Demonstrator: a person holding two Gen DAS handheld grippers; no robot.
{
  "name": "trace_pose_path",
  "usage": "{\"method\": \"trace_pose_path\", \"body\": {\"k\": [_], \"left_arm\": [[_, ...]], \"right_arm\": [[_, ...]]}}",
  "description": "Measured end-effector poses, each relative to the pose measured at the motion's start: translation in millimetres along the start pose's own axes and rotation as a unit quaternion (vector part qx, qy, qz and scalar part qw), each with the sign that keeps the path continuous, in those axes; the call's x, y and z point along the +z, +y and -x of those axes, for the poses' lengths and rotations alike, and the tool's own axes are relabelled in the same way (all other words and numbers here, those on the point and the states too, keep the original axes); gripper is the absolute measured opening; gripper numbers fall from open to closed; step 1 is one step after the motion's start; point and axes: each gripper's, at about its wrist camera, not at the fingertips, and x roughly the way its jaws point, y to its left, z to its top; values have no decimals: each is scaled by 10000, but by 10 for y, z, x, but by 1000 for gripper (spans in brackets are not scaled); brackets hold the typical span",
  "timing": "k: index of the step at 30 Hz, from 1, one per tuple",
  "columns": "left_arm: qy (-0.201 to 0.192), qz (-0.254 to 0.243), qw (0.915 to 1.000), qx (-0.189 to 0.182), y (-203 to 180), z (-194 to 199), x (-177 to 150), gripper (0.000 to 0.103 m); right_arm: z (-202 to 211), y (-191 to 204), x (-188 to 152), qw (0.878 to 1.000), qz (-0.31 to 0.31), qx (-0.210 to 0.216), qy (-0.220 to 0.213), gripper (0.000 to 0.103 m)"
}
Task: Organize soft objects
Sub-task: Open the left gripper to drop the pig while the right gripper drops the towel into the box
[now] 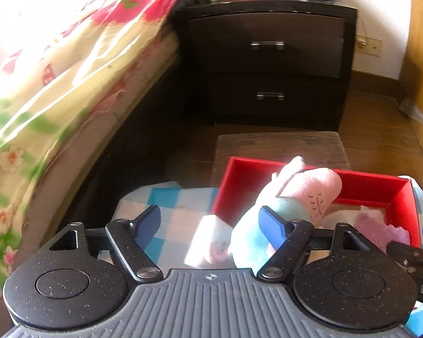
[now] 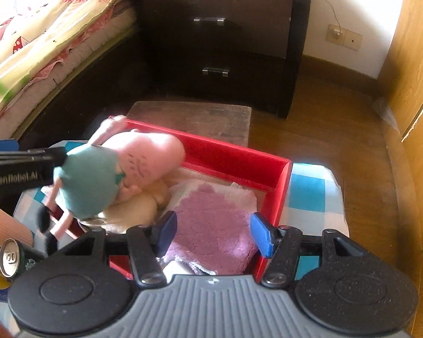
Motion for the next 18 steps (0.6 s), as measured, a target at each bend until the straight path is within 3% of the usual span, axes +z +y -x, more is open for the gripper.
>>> {"method": "trace_pose_path", "body": {"k": [5,12,18], "left_arm": [[88,185,9997,-143,104,79,-42,75],[-103,157,9995,-237,110,374,-44,80],[28,53,9987,-510,113,528,-153,81]], "right_arm": [[55,-13,-52,10000,-45,72,16,35],[256,23,-151,10000,-15,64,-34,36],[397,69,-291,9997,11,231,15,37]]}}
